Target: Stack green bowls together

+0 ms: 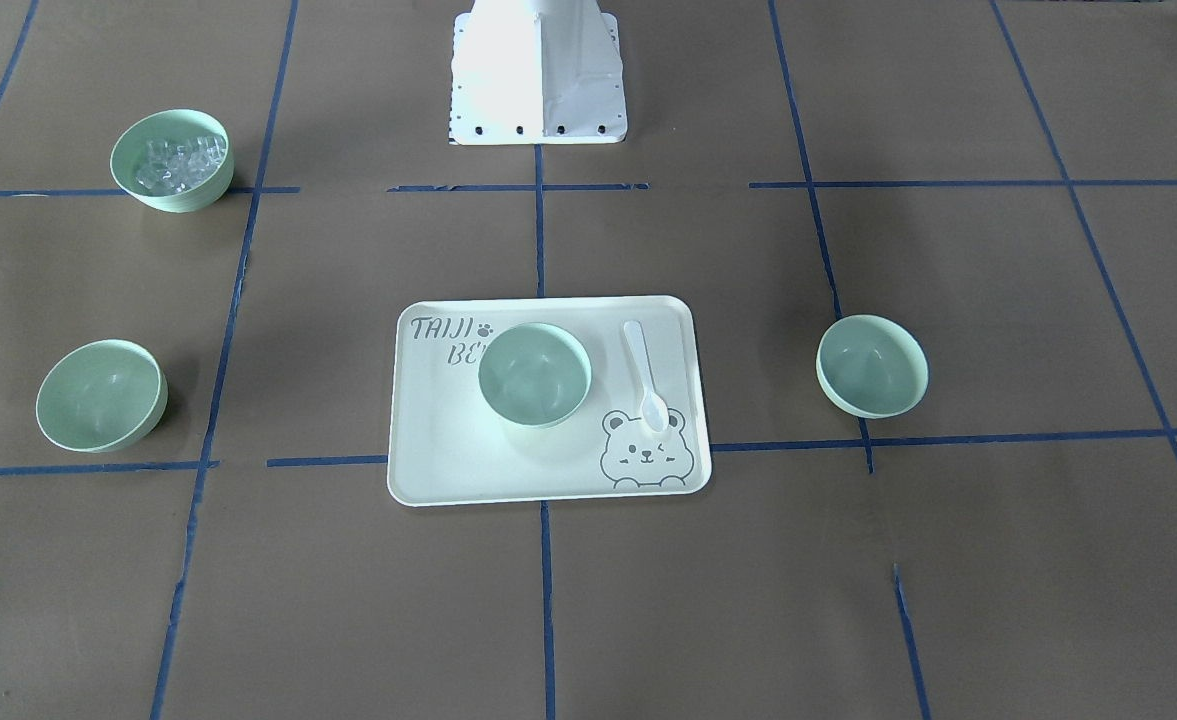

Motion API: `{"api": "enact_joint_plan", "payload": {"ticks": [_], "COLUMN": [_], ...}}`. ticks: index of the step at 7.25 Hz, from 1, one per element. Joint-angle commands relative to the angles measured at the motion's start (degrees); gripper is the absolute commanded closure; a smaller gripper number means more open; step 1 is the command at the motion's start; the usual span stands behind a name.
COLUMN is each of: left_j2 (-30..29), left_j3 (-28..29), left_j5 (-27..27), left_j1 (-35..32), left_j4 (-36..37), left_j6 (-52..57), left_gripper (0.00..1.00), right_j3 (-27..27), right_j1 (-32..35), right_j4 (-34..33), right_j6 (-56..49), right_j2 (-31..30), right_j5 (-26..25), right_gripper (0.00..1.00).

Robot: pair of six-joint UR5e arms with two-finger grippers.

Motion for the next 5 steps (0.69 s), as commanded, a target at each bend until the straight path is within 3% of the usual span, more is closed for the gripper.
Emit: {"api": "enact_joint_plan", "payload": {"ticks": [1, 5], "left_j2": [0.0, 0.4], "left_j3": [-0.6, -1.8], "left_j5": [0.0, -0.6], "left_j1": [0.0, 0.0], "left_j4": [-0.3, -3.6], "left_j6": [0.0, 0.1], "left_gripper": [0.00, 0.00], "right_j3": [-0.1, -1.8], "right_j1": [-1.1, -1.8], "right_j4": [0.1, 0.4], "right_j6": [0.3, 0.2], "right_j2": [-0.1, -0.1], "right_j5": [-0.1, 0.1], "right_gripper": [0.00, 0.00]}}
